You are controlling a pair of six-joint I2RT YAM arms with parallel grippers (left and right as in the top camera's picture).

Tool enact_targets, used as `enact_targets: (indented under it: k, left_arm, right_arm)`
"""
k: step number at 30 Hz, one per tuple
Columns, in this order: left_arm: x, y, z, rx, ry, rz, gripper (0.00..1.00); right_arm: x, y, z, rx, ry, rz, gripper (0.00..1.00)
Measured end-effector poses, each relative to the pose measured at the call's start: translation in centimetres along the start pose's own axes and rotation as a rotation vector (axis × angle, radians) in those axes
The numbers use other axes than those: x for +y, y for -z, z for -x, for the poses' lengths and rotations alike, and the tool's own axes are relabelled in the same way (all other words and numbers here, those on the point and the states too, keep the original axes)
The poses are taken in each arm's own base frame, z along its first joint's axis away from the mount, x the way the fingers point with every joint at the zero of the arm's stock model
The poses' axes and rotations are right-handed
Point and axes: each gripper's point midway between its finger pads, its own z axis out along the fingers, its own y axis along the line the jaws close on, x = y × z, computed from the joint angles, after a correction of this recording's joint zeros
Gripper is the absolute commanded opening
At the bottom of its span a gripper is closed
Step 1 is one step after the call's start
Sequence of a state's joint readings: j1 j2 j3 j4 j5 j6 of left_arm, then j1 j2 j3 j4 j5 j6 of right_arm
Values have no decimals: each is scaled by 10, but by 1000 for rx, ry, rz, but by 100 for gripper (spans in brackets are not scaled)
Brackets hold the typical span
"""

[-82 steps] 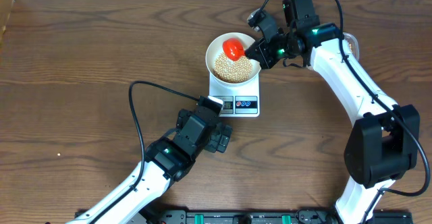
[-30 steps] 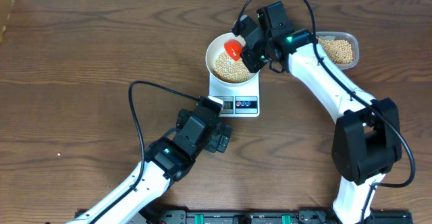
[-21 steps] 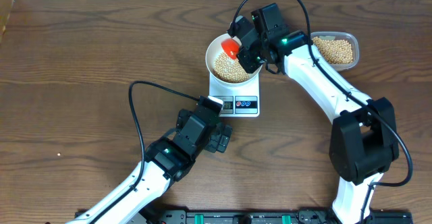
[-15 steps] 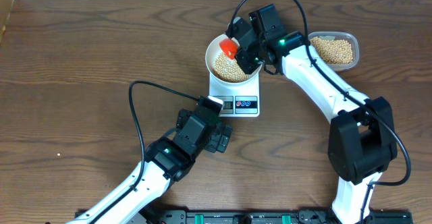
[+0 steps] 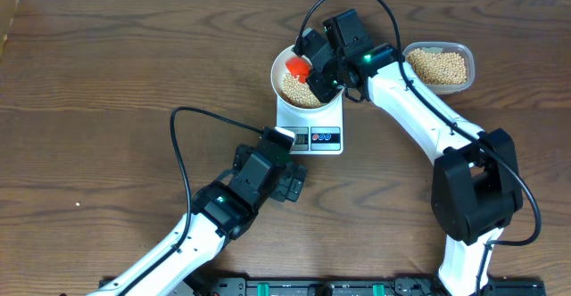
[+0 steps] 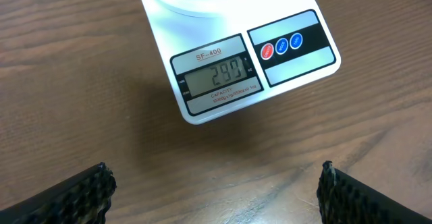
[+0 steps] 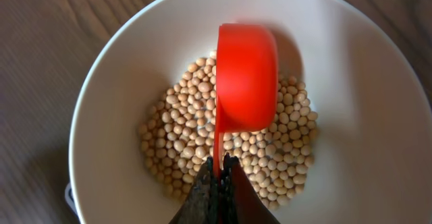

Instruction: Scoop item into bowl and weigh 50g on scale

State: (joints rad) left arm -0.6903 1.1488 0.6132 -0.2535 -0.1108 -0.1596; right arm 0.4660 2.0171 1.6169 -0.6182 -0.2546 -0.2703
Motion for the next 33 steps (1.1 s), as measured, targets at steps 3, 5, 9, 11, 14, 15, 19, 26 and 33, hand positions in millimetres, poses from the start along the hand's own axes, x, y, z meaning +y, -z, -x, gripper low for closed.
enact_targets:
  k: [3,5,9,11,14,15,19,26,33]
  left_arm:
    - [0,0,0,0,0,0,98]
    - [0,0,0,0,0,0,98]
    - [0,0,0,0,0,0,98]
    - [0,0,0,0,0,0,98]
    - [0,0,0,0,0,0,98]
    - [0,0,0,0,0,0,98]
    - [0,0,0,0,0,0,98]
    - [0,0,0,0,0,0,98]
    - [0,0,0,0,0,0,98]
  right_arm:
    - [3,0,-2,8,-3,18,1]
    - [6,0,-3,12,-3,32,1]
    - [8,0,-5,16,-5,46,1]
    - [10,0,-5,19,-7,54,1]
    - [11,0,-6,20,-8,63,1]
    - [12,0,-6,20,-9,67,1]
    - [14,0,-6,19,-9,78,1]
    - [16,3,-5,16,-13,90,1]
    - [14,9,-2,-26,-90,178,1]
